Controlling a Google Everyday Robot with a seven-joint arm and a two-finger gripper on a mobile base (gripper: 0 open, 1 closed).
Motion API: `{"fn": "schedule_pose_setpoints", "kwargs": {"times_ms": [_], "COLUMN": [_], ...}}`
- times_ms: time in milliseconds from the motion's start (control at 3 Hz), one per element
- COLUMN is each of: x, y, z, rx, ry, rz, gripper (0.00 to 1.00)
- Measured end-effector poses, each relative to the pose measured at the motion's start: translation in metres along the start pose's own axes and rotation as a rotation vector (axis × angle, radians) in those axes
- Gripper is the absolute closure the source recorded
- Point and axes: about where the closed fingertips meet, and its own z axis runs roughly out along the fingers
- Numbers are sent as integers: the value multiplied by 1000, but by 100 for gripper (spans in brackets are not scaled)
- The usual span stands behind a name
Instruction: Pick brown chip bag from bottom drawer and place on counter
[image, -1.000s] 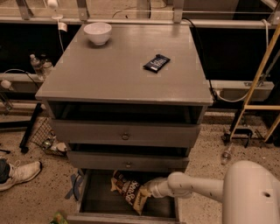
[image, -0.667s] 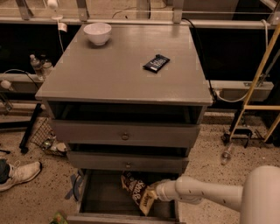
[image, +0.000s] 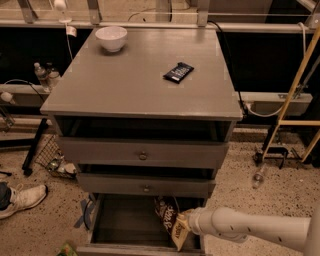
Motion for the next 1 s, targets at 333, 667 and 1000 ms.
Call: {"fn": "schedule_pose_setpoints", "kwargs": {"times_ms": [333,667,1000], "x": [-13,-13,-28], "y": [-9,-8,-6], "z": [-53,-49,-62], "rx": [106,96,136], "ry": [16,15,5], "rz": [-35,-32,-124], "gripper": [100,100,100]}}
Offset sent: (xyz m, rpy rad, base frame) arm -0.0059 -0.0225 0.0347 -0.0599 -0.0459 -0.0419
